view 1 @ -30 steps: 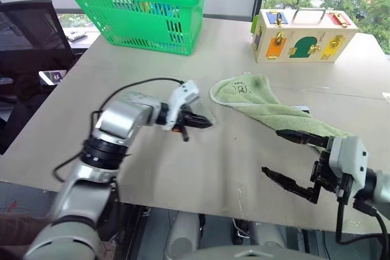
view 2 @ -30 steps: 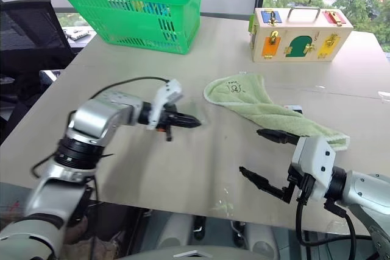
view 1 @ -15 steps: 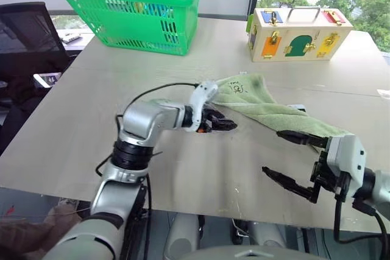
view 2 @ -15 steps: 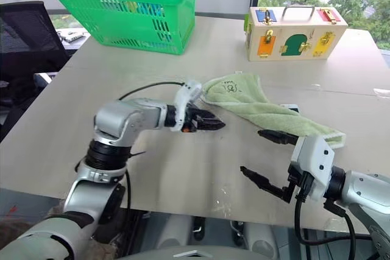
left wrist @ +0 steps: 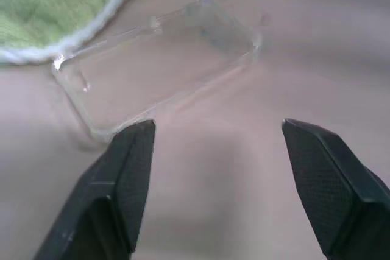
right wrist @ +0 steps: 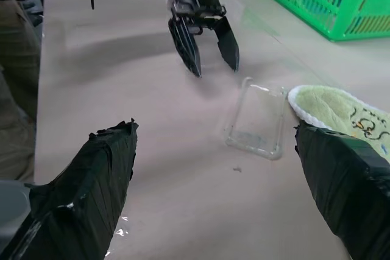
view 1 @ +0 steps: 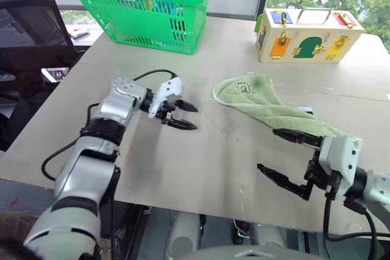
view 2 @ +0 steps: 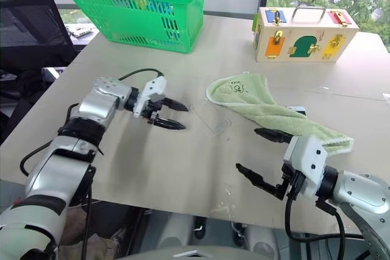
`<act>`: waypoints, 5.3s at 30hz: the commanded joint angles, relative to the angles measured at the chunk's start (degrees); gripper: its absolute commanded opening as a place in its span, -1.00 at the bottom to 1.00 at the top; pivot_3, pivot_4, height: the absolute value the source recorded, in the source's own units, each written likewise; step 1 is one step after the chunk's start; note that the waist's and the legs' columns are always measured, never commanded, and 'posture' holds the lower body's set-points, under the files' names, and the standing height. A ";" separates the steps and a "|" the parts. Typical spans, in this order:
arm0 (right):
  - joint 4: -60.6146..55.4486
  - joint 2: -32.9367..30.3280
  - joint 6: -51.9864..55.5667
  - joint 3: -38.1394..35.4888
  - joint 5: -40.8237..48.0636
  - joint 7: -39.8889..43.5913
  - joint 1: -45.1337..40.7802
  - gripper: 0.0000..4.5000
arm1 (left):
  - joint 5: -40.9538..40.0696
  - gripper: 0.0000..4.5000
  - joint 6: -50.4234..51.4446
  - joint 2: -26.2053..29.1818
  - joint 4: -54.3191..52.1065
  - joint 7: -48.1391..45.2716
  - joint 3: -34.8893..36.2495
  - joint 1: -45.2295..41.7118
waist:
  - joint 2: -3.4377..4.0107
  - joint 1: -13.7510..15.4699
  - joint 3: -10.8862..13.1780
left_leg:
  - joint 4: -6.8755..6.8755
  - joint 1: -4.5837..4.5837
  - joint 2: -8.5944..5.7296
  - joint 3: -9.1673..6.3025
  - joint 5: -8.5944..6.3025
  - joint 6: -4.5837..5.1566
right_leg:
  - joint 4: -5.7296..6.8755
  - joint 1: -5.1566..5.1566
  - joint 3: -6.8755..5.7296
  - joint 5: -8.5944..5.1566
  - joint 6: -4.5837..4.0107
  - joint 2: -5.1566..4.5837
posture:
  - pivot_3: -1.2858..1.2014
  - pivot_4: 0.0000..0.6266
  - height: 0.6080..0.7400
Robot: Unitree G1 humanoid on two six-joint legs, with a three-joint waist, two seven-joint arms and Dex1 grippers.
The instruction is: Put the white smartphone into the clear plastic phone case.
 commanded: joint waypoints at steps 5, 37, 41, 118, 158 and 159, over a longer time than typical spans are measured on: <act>-4.13 0.14 0.09 -2.21 0.71 -1.55 2.10 1.00 | 9.02 0.51 -14.29 -5.37 15.41 3.18 -1.38 -7.56 | -0.03 -0.51 -0.01 | 0.01 0.05 0.01 -0.02 0.00 0.00 | 0.07 0.00 -0.03 0.07 0.13 0.05 | 0.03 -0.52 1.00; -1.06 -0.77 -0.22 0.09 0.87 0.53 -1.29 1.00 | -4.66 -0.17 34.35 0.69 -41.55 9.08 5.41 13.31 | 0.02 -1.89 -0.05 | 0.03 0.44 0.13 -0.05 0.00 -0.01 | 0.16 0.23 0.19 -0.04 -0.06 0.13 | 0.03 -0.52 1.00; -1.93 -0.75 0.06 -0.94 0.74 0.01 -0.17 1.00 | -1.02 0.43 22.75 -0.79 -28.73 8.96 3.15 9.12 | 0.00 -1.01 -0.04 | 0.04 0.38 0.08 -0.05 0.00 0.00 | 0.13 0.23 0.14 -0.04 -0.05 0.09 | 0.03 -0.52 1.00; -7.40 -0.24 -7.08 1.11 -9.36 -32.30 15.86 1.00 | 12.11 0.29 8.34 -34.61 20.24 33.22 -0.91 -14.92 | -0.18 -1.21 -0.14 | 0.03 0.36 -0.02 -0.09 -0.14 0.17 | 0.03 0.30 0.14 -0.14 0.15 0.05 | 0.03 -0.52 1.00; 2.76 0.76 1.37 2.53 -9.04 -16.00 0.66 1.00 | -28.72 0.97 52.05 4.31 -50.21 35.68 34.12 26.60 | -0.32 -2.00 -0.11 | -0.01 0.45 0.13 0.06 -0.14 0.15 | 0.09 0.30 0.51 0.01 0.37 -0.01 | 0.03 -0.52 1.00; 3.39 0.96 1.78 2.03 -8.93 -15.87 0.62 1.00 | -31.23 0.97 55.00 6.06 -53.00 32.77 32.81 27.56 | -0.31 -2.00 -0.11 | -0.01 0.46 0.12 0.07 -0.14 0.14 | 0.09 0.29 0.52 -0.03 0.30 -0.05 | 0.03 -0.52 1.00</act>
